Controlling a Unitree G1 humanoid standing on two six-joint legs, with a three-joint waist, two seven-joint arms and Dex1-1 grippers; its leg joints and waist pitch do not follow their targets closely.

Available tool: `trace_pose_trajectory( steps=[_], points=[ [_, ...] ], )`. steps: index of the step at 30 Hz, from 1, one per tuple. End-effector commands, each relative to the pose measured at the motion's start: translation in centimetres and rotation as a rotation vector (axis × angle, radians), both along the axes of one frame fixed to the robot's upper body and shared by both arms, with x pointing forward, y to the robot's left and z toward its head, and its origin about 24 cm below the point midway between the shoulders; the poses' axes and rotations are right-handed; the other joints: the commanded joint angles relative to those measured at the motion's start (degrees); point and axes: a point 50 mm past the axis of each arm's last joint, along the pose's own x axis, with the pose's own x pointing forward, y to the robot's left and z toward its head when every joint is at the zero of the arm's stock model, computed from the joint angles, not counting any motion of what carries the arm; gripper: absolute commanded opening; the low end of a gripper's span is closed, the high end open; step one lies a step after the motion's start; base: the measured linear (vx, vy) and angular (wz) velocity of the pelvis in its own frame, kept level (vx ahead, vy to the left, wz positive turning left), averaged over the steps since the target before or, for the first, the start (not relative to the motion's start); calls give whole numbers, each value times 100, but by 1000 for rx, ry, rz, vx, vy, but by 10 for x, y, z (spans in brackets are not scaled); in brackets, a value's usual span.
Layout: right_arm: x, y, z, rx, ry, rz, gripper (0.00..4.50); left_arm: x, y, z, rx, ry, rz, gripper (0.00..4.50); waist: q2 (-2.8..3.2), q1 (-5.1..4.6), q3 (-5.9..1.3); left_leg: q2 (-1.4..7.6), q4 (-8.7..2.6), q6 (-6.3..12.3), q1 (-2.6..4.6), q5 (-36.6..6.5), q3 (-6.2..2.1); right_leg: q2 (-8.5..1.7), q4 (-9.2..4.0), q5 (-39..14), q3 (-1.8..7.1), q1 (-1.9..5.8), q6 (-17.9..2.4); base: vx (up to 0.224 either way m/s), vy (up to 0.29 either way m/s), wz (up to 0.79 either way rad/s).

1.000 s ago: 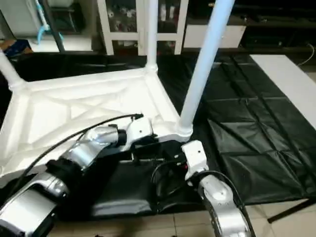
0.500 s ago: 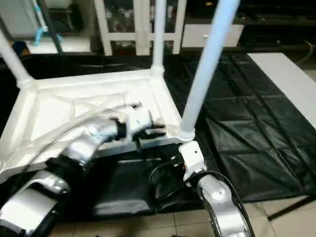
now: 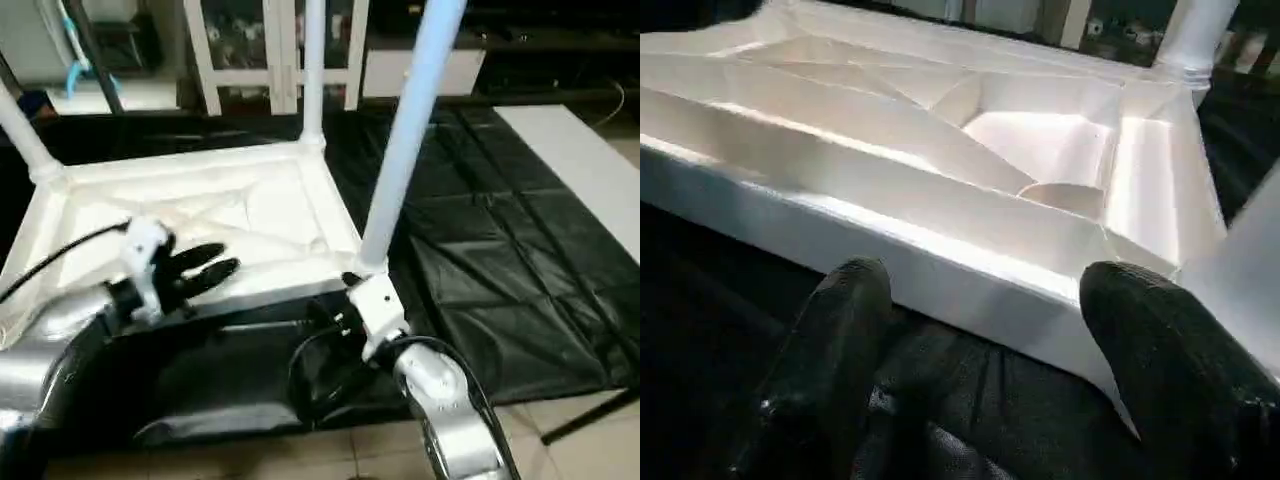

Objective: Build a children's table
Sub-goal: Rotate leg to tighten

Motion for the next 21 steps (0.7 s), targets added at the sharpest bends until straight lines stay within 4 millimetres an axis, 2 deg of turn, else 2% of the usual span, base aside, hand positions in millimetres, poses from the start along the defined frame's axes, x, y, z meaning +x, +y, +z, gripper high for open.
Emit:
trace_pose_trajectory(
  steps=[1, 2, 3, 4, 5, 6, 7, 8, 9, 10, 11, 13, 14, 16, 17, 18, 19, 20, 21],
  points=[
    [0, -5, 2, 20, -4, -23, 340, -3, 10, -3, 49, -4, 137, 253, 52, -28, -262, 74, -456, 32, 55, -2399, -8, -72, -457, -2186, 99, 172, -754, 0, 0, 0],
    [0, -7, 0, 20, 4, -33, 340, -6, 20, -8, 87, 21, 249, 253, 38, -38, -257, 60, -451, 36, 44, -2401, -13, -70, -459, -2222, 95, 175, -722, 0, 0, 0],
    [0, -7, 0, 20, 4, -33, 340, -6, 20, -8, 87, 21, 249, 267, 82, -44, -260, 55, -456, 22, 38, -2419, -22, -62, -466, -2242, 88, 180, -663, 0, 0, 0],
    [-1, -8, -3, 17, 12, -39, 340, -10, 29, -13, 122, 48, 348, 274, 88, -37, -266, 32, -442, 31, 39, -2420, -29, -60, -471, -2330, 84, 177, -604, 0, 0, 0],
    [-1, -9, -5, 7, 18, -36, 340, -16, 37, -18, 164, 85, 443, 283, 280, -34, -264, 52, -458, -27, 60, -2461, -48, -65, -433, -2213, 84, 178, -636, 0, 0, 0],
    [-1, -5, -5, -5, 34, -9, 340, -17, 45, -20, 149, 95, 542, 283, 160, -87, -252, 17, -443, 16, 22, -2499, -45, -33, -484, -2256, 50, 196, -616, 0, 0, 0],
    [-2, -5, -5, -10, 33, -1, 340, -19, 45, -22, 143, 97, 574, 283, 141, -96, -255, 11, -438, 25, 22, -2500, -51, -34, -484, -2286, 47, 196, -612, 0, 0, 0],
    [-2, -4, -5, -12, 30, 4, 340, -20, 46, -24, 144, 101, 592, 283, 196, -89, -264, 8, -431, 34, 36, -2503, -59, -40, -485, -2304, 46, 190, -621, 0, 0, 0],
    [-2, -7, -4, -23, 24, -10, 340, -23, 45, -27, 152, 115, 590, 283, 95, -111, -261, 9, -416, 103, 17, -2463, -45, -38, -518, -2355, 46, 177, -622, 0, 0, 0],
    [-1, -10, -3, -29, 16, -31, 340, -25, 42, -30, 157, 127, 583, 283, 134, -84, -259, 12, -426, 138, 3, -2398, -58, -60, -506, -2432, 53, 181, -622, 0, 0, 0],
    [1, -15, 0, -22, 1, -68, 340, -27, 38, -31, 155, 135, 569, 283, 88, -73, -268, 18, -423, 163, -9, -2310, -61, -71, -486, -2474, 60, 184, -603, 0, 0, 0],
    [5, -26, 12, 17, -55, -156, 340, -37, 29, -32, 133, 153, 551, 283, 75, -86, -276, 45, -427, 173, -24, -2165, -57, -74, -486, -2309, 73, 183, -617, 0, 0, 0],
    [7, -32, 18, 38, -81, -189, 340, -42, 26, -33, 124, 162, 560, 283, 91, -80, -275, 49, -432, 174, -31, -2135, -61, -75, -473, -2244, 73, 188, -623, 0, 0, 0],
    [8, -39, 24, 74, -95, -192, 340, -53, 26, -38, 130, 184, 601, 283, 50, -104, -272, 54, -428, 206, -34, -2188, -53, -54, -462, -2146, 65, 189, -600, 0, 0, 0],
    [8, -39, 24, 74, -95, -192, 340, -53, 26, -38, 130, 184, 601, 283, 56, -106, -268, 48, -425, 215, -30, -2226, -46, -50, -483, -2184, 67, 179, -575, 0, 0, 0],
    [6, -39, 23, 70, -78, -152, 340, -57, 27, -40, 143, 188, 622, 283, -65, -133, -281, 35, -404, 250, -35, -2230, -34, -31, -492, -2208, 63, 175, -506, 0, 0, 0],
    [4, -36, 21, 42, -62, -80, 340, -62, 32, -40, 159, 173, 669, 283, -89, -100, -287, 39, -422, 288, -75, -2152, -64, -59, -448, -2314, 56, 212, -450, 0, 0, 0],
    [3, -36, 20, 31, -56, -56, 340, -64, 34, -39, 164, 167, 687, 283, -135, -112, -270, 43, -414, 306, -84, -2139, -48, -64, -494, -2413, 63, 194, -399, 0, 0, 0],
    [2, -36, 18, 25, -43, -33, 340, -68, 38, -37, 170, 154, 729, 283, -320, -143, -281, 52, -398, 333, -116, -2087, -43, -68, -507, -2496, 61, 207, -339, 0, 0, 0]
  ],
)
